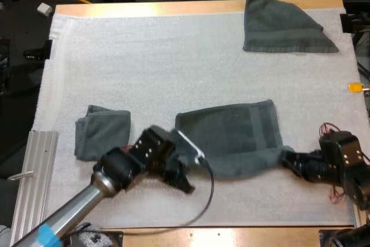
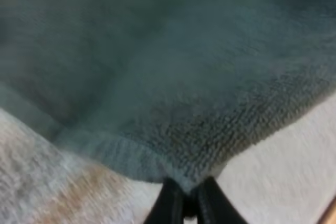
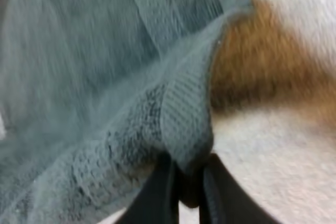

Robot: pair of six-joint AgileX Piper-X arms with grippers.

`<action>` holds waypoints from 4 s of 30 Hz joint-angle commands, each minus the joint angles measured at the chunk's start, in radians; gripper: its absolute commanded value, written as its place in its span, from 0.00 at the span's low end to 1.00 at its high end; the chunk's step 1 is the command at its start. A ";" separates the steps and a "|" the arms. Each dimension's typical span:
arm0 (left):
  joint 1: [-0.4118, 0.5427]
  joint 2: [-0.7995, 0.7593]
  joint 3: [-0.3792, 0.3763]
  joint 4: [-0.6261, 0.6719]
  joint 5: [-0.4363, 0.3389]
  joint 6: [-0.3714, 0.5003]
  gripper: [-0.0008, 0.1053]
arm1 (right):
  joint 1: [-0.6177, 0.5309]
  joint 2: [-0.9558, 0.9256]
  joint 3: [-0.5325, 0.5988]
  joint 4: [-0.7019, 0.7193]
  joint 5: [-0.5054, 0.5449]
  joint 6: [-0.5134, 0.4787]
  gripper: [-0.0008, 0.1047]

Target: Pick towel from pile, fold and stack

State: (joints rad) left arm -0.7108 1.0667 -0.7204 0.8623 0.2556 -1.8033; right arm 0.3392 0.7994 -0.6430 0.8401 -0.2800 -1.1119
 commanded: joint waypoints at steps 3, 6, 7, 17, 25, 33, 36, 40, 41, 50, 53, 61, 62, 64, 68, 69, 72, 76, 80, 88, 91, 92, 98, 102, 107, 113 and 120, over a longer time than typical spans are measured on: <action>0.161 0.087 -0.001 -0.122 0.112 0.007 0.01 | -0.007 0.131 -0.005 -0.180 0.024 0.116 0.01; 0.238 0.147 -0.003 -0.174 0.187 0.016 0.01 | -0.010 0.217 -0.007 -0.278 0.020 0.163 0.01; 0.258 0.164 -0.004 -0.188 0.203 0.017 0.01 | -0.009 0.240 -0.007 -0.302 0.020 0.174 0.01; 0.325 0.245 -0.004 -0.278 0.216 -0.020 0.01 | -0.007 0.392 -0.012 -0.439 -0.026 0.232 0.01; 0.360 0.328 -0.005 -0.356 0.218 -0.043 0.01 | -0.009 0.529 -0.011 -0.588 0.009 0.307 0.01; 0.362 0.352 -0.004 -0.404 0.201 -0.050 0.02 | -0.009 0.565 -0.015 -0.640 0.058 0.325 0.01; 0.359 0.360 -0.003 -0.426 0.213 -0.060 0.15 | -0.007 0.559 -0.019 -0.667 0.048 0.324 0.01; 0.360 0.360 -0.003 -0.461 0.212 -0.074 0.41 | -0.007 0.567 -0.019 -0.751 0.045 0.338 0.17; 0.358 0.363 -0.004 -0.469 0.211 -0.080 0.46 | -0.008 0.571 -0.020 -0.770 0.044 0.342 0.25; 0.362 0.360 -0.022 -0.582 0.241 -0.122 0.54 | -0.009 0.575 -0.021 -0.989 0.028 0.356 0.57; 0.364 0.361 -0.044 -0.575 0.267 -0.123 0.55 | -0.009 0.574 -0.021 -1.026 -0.009 0.344 0.56; 0.363 0.324 -0.094 -0.539 0.287 -0.116 0.57 | -0.008 0.535 -0.021 -1.027 -0.067 0.250 0.55; 0.363 0.307 -0.097 -0.527 0.288 -0.115 0.58 | -0.007 0.521 -0.021 -1.009 -0.064 0.231 0.55; 0.364 0.268 -0.100 -0.502 0.285 -0.109 0.58 | -0.008 0.488 -0.020 -0.964 -0.061 0.184 0.55; 0.363 0.176 -0.100 -0.427 0.278 -0.092 0.58 | -0.008 0.398 -0.020 -0.825 -0.050 0.080 0.55; 0.364 0.149 -0.099 -0.405 0.277 -0.089 0.58 | -0.010 0.371 -0.018 -0.785 -0.048 0.056 0.55; 0.363 0.065 -0.097 -0.330 0.276 -0.081 0.58 | -0.010 0.289 -0.018 -0.680 -0.038 -0.001 0.55; 0.364 -0.048 -0.096 -0.228 0.278 -0.079 0.58 | -0.009 0.190 -0.020 -0.554 -0.033 -0.057 0.55; 0.364 -0.170 -0.092 -0.119 0.279 -0.082 0.58 | -0.007 0.096 -0.035 -0.409 -0.025 -0.113 0.55; 0.361 -0.275 -0.094 -0.043 0.275 -0.103 0.58 | -0.008 0.019 -0.078 -0.226 -0.017 -0.199 0.55; 0.360 -0.324 -0.094 0.012 0.277 -0.110 0.58 | -0.005 -0.007 -0.118 -0.128 -0.015 -0.246 0.55; 0.360 -0.338 -0.094 0.032 0.277 -0.112 0.58 | -0.007 -0.014 -0.133 -0.095 -0.010 -0.260 0.56; 0.359 -0.399 -0.094 0.102 0.278 -0.123 0.58 | -0.007 -0.024 -0.221 0.052 0.106 -0.333 0.56; 0.358 -0.405 -0.093 0.112 0.279 -0.135 0.58 | -0.009 -0.006 -0.266 0.107 0.214 -0.384 0.56; 0.358 -0.405 -0.094 0.094 0.283 -0.157 0.58 | -0.009 0.037 -0.283 0.103 0.259 -0.418 0.56; 0.362 -0.407 -0.092 0.117 0.282 -0.147 0.58 | -0.009 0.090 -0.275 0.068 0.252 -0.413 0.55; 0.362 -0.407 -0.092 0.108 0.296 -0.168 0.59 | -0.050 0.269 -0.272 -0.011 0.206 -0.421 0.55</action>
State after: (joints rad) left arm -0.3486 0.6625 -0.8077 0.9805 0.5368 -1.9554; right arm 0.3171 1.0119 -0.9127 0.8577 -0.0410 -1.5145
